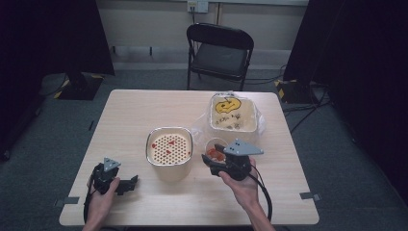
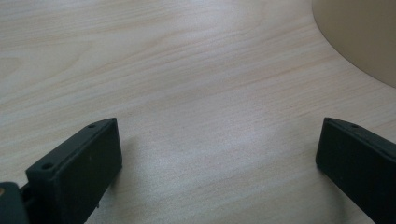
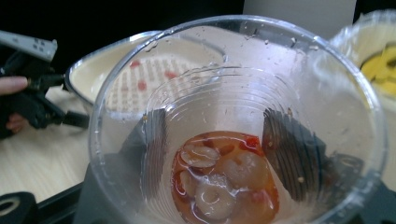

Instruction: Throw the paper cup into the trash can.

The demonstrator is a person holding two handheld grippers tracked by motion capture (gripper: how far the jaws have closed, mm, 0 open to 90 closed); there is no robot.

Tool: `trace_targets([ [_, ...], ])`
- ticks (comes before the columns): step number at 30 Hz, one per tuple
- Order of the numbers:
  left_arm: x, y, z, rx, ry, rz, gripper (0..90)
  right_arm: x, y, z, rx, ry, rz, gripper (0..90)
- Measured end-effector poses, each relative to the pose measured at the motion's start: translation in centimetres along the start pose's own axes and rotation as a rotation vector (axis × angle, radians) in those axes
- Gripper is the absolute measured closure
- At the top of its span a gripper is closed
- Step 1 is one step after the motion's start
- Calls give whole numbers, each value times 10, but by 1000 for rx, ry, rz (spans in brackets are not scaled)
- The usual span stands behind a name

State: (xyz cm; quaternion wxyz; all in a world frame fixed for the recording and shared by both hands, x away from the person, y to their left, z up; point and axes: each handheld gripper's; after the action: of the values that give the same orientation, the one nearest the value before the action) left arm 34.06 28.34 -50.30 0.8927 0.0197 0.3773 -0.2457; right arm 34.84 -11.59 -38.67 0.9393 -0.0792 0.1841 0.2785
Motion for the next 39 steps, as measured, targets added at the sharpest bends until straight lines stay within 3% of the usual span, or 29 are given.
trace_targets([
  [8,0,0,0,5,2,-3,0,13,4,29,-35,-71,-6,419],
  [14,0,0,0,5,2,-3,0,26,6,46,-87,-119,-49,440],
  [18,0,0,0,5,2,-4,0,38,5,53,-97,-145,-83,446],
  [23,0,1,0,8,3,-3,0,53,7,61,-170,-137,-143,455],
  [29,0,1,0,5,0,-4,0,64,12,70,-235,-151,-161,461],
  [39,0,1,0,5,1,-7,0,77,32,78,-458,-99,-229,465],
])
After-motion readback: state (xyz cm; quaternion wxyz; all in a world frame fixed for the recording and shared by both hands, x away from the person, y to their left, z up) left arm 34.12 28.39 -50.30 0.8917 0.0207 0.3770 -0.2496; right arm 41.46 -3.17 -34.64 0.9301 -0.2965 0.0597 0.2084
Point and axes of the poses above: each handheld gripper's, and its own axes: x roughly forward along the jaws, z roughly out of its top, y roughly to its left, and after that the axes turned 12 degrees about -z, right-handed
